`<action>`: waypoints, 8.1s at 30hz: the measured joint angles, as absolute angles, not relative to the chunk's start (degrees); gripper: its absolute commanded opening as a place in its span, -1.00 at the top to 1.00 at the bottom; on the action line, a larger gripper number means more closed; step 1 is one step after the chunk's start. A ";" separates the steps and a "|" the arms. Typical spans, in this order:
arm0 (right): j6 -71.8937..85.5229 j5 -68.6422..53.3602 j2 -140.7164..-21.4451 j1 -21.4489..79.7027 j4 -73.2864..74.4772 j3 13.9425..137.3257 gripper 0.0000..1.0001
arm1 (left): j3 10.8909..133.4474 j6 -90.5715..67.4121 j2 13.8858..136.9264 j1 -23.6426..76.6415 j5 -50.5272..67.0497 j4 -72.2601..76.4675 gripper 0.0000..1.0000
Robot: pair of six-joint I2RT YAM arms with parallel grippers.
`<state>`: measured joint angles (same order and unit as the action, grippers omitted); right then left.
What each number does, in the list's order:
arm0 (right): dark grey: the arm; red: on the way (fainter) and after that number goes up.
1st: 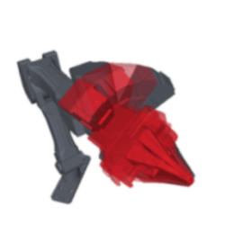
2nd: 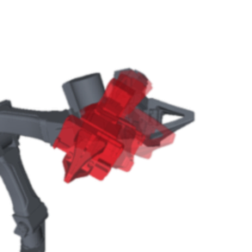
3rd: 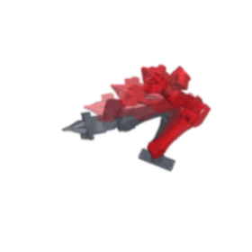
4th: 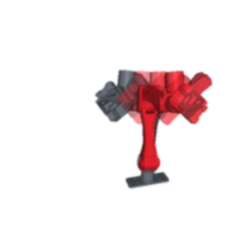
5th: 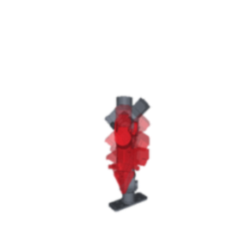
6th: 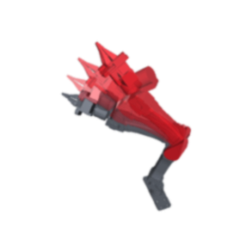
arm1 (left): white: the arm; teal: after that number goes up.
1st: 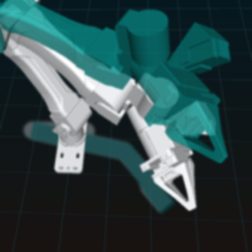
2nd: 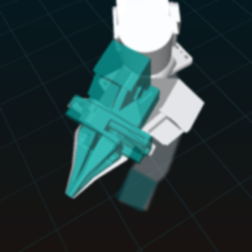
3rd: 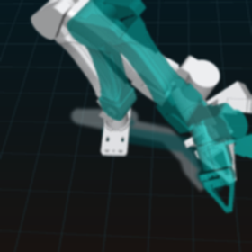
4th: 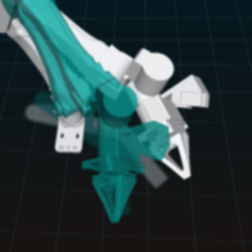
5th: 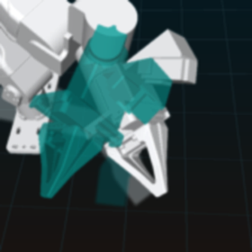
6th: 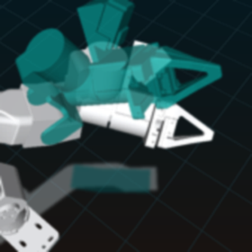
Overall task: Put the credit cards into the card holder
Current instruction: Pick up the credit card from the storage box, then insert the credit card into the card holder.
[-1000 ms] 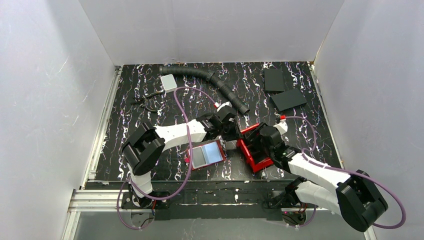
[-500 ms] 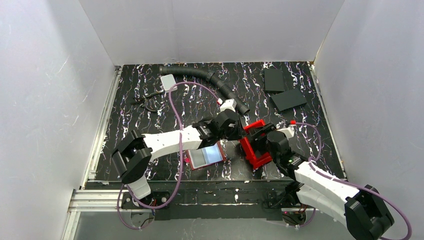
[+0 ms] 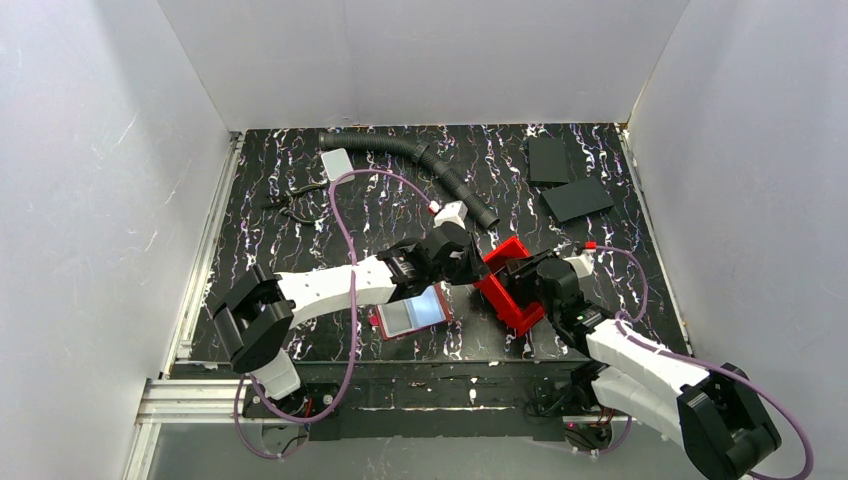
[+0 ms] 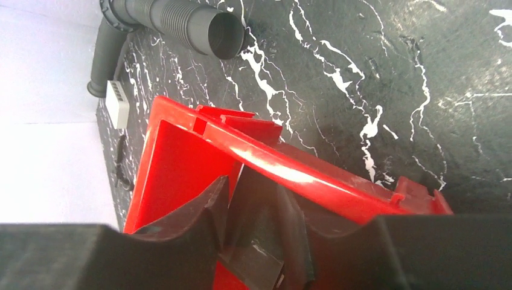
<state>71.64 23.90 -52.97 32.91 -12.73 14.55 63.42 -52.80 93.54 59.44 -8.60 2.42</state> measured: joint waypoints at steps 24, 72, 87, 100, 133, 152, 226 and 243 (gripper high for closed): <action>66.46 20.47 -53.39 30.00 -11.33 15.79 0.97 | 62.81 -56.21 95.37 58.02 -2.20 2.76 1.00; 29.12 -25.93 -75.81 42.44 13.10 53.06 0.97 | 38.83 -51.64 57.14 34.54 23.94 -23.62 -0.71; 57.84 -33.69 -71.50 41.98 -25.02 43.94 0.97 | 30.13 -64.99 37.89 29.04 35.22 0.10 -0.47; 40.23 -30.46 -83.42 41.98 -5.76 52.86 0.97 | 35.00 -60.71 45.58 28.86 24.80 -22.02 0.23; 32.03 -40.66 -102.17 39.88 -5.48 52.58 0.97 | 34.39 -48.25 74.04 28.82 21.04 -18.44 0.97; 33.28 -41.36 -104.36 39.44 -9.04 50.72 0.97 | 32.62 -48.12 75.37 28.82 19.79 -18.17 1.00; 39.75 -28.23 -102.43 45.19 -26.68 41.89 0.20 | 31.57 -48.27 75.77 28.82 20.16 -16.67 1.00; 31.57 -22.26 -91.96 45.19 -3.25 44.16 0.03 | 31.22 -48.62 76.42 28.84 21.56 -14.70 1.00</action>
